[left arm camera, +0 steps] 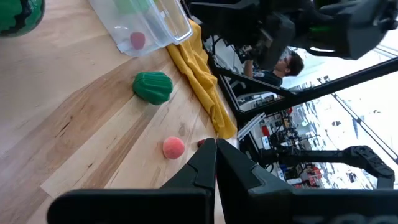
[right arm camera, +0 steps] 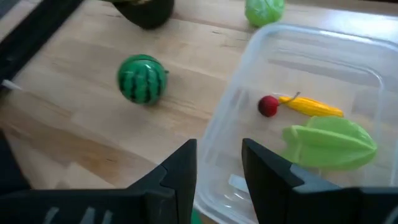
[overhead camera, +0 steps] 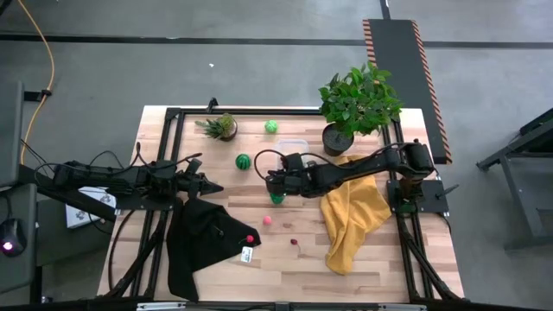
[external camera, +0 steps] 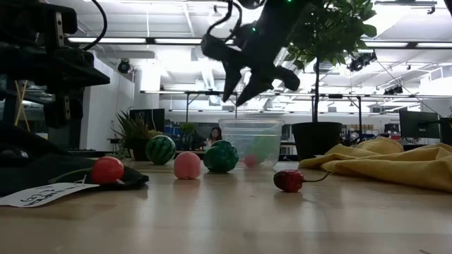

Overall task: Pick and placing Produce into tupperware
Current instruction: Put the right red cherry into the transparent bin

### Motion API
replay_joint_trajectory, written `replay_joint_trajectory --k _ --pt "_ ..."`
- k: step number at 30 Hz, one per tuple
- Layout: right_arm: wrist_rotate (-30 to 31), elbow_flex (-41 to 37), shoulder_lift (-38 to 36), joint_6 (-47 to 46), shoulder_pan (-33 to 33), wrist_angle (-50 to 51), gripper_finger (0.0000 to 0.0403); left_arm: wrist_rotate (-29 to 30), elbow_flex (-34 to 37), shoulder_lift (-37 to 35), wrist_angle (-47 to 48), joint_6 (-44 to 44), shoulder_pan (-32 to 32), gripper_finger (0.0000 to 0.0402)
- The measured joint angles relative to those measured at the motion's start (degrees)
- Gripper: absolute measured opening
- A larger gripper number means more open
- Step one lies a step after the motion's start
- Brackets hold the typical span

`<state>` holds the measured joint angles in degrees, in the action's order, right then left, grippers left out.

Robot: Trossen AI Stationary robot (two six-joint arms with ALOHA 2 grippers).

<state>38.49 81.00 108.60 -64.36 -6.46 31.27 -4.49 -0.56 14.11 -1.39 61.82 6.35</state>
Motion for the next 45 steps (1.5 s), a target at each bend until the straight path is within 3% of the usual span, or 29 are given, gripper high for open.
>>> replay_joint_trajectory --k 17,27,40,45 --pt "-13.9 7.3 0.0 9.2 -3.8 2.3 0.0119 0.0 0.0 0.0 0.0 0.0 0.0 0.0001" --pt "-30.6 8.3 0.0 17.9 -6.4 -5.4 0.0119 0.0 0.0 0.0 0.0 0.0 0.0 0.0001" --pt "-53.1 8.3 0.0 23.3 -10.2 -5.0 0.0119 0.0 0.0 0.0 0.0 0.0 0.0 0.0001" --pt "-54.9 8.3 0.0 22.9 -11.9 0.5 0.0119 0.0 0.0 0.0 0.0 0.0 0.0 0.0001"
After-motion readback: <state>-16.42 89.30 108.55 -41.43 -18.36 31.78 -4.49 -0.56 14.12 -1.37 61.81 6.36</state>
